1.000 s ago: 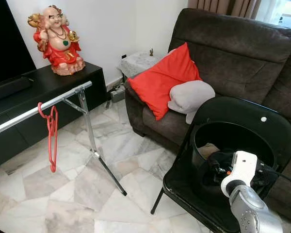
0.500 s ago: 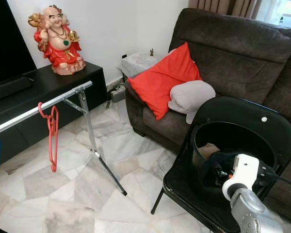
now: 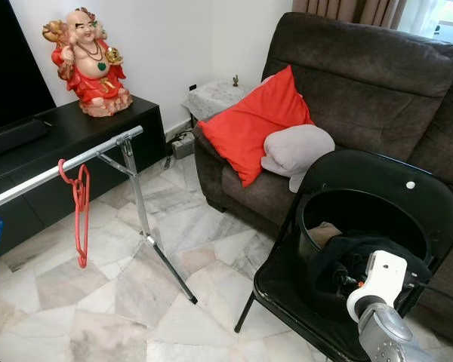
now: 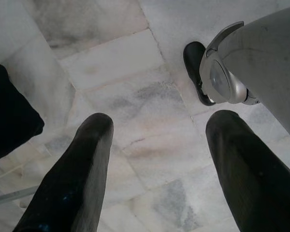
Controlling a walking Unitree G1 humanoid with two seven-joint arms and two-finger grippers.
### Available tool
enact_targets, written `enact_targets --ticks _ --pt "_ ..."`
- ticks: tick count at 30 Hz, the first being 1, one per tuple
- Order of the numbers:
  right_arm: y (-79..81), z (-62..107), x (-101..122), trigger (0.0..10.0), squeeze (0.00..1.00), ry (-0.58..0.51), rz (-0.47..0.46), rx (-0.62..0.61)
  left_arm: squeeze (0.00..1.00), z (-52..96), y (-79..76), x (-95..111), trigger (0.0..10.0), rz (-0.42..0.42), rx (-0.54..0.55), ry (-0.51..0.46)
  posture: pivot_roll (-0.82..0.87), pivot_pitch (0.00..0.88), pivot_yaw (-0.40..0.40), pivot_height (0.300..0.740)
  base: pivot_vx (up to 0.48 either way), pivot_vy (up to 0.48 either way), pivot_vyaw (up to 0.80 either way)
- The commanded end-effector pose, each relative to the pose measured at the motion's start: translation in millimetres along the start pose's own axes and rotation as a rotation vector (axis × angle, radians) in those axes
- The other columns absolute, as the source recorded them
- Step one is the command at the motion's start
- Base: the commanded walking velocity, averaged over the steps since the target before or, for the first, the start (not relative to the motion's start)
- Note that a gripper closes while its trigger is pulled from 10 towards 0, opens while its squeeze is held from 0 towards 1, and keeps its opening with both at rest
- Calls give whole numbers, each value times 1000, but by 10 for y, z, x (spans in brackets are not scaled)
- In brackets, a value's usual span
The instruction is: Hang hanger
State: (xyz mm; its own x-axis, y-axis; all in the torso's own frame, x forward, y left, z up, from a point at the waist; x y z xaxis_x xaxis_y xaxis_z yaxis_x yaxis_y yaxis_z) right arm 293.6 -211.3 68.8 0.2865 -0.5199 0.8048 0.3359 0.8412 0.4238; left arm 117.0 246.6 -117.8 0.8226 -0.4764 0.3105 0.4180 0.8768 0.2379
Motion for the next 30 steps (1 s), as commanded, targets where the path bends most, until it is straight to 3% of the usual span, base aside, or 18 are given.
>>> enact_targets --ticks 1,13,14,15,16,17,18,20,21,22,23,24,28,30 --pt "55 8 111 10000 0 -49 -19 20 0 12 24 -52 10000 -15 4 18 10 19 29 740 0 0 0" --pt "24 -84 75 9686 0 -22 -7 -5 0 11 25 -51 10000 -15 7 18 9 20 29 740 0 0 0" --pt "16 -85 69 8392 0 -21 -10 -11 0 12 26 -52 10000 -15 7 18 15 21 31 740 0 0 0" --pt "6 -85 64 4510 0 -22 -13 -19 0 12 27 -53 10000 -15 8 18 15 21 31 740 0 0 0" --pt "-11 -83 57 3412 0 -26 -23 -31 0 12 28 -53 10000 -16 8 18 15 21 31 740 0 0 0" --pt "-14 -83 56 3412 0 -26 -25 -33 0 12 28 -53 10000 -17 9 18 15 21 31 740 0 0 0" --pt "-22 -84 50 706 0 -26 -27 -38 0 12 29 -53 10000 -17 9 18 15 21 31 740 0 0 0" --pt "-42 -91 35 275 0 -25 -33 -49 0 12 30 -53 10000 -19 10 18 15 21 31 740 0 0 0" --pt "-42 -91 35 275 0 -25 -33 -49 0 12 30 -53 10000 -19 10 18 15 21 31 740 0 0 0" --pt "-45 -94 33 1412 0 -25 -35 -51 0 12 30 -53 10000 -19 10 18 15 21 31 740 0 0 0" --pt "-47 -96 31 1412 0 -25 -35 -52 0 12 30 -52 10000 -20 10 18 15 21 31 740 0 0 0" --pt "-48 -101 30 9255 0 -25 -35 -53 0 12 30 -52 10000 -20 10 18 15 21 31 740 0 0 0" --pt "-49 -104 30 10000 0 -27 -35 -57 0 12 31 -53 10000 -19 12 18 15 21 31 740 0 0 0" --pt "-52 -102 23 9059 0 -28 -37 -60 0 12 32 -53 10000 -19 13 19 15 21 31 740 0 0 0"
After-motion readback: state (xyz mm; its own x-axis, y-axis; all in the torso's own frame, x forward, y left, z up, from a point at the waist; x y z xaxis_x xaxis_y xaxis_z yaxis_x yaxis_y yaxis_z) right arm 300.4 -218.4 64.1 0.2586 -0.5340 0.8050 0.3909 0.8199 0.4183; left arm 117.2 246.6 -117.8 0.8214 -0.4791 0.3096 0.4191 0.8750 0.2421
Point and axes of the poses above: a point about 5 cm out from each wrist's last joint towards the gripper, its own z axis pointing back from the gripper into the wrist, its own x axis along the axis of the wrist's last joint, y = z × x, the point moved 2 cm from there along -z, pointing out of the wrist towards the gripper, and after that the axes turned 14 degrees about -z, right-handed, at the moved point
